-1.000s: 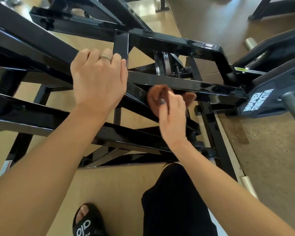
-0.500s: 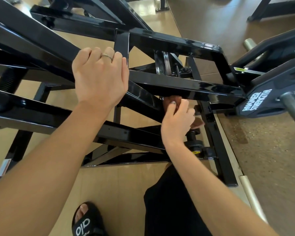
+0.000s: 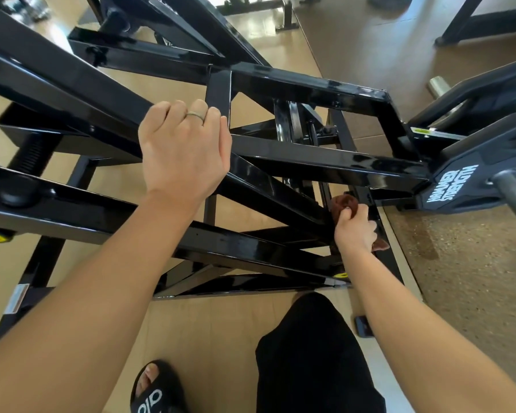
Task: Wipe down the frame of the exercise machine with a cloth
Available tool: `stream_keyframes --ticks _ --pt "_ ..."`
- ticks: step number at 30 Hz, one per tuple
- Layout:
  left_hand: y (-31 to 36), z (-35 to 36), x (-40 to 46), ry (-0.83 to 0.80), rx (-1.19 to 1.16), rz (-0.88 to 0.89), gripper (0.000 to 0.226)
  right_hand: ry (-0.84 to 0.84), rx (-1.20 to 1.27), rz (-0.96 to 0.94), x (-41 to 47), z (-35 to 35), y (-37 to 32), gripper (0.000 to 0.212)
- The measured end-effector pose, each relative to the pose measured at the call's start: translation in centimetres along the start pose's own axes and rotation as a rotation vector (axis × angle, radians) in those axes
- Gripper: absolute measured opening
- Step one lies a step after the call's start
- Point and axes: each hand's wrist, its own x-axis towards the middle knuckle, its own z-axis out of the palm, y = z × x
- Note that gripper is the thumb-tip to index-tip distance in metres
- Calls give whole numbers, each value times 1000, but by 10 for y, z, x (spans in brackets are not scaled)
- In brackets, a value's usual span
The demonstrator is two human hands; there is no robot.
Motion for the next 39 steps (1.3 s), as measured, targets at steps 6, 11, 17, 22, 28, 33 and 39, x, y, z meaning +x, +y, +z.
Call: stream_keyframes --ticks 6,11,17,22,28,33,39 --pt "0 2 -1 43 0 11 50 77 203 -183 -83 12 -50 35" --pt "1 1 -2 22 -39 24 52 146 291 -550 -125 21 -60 41" --pt "0 1 -3 50 -54 32 52 46 17 -72 -13 0 6 40" --pt "-1 5 -3 115 -19 63 48 -79 -6 117 20 -7 -10 43" --pt "-2 7 -3 183 9 69 46 55 228 -187 -91 5 -50 36" --pt "1 5 -4 140 -8 55 48 119 285 -636 -155 18 -91 40" --pt "0 3 -4 127 -18 48 50 106 155 -328 -72 1 -33 34"
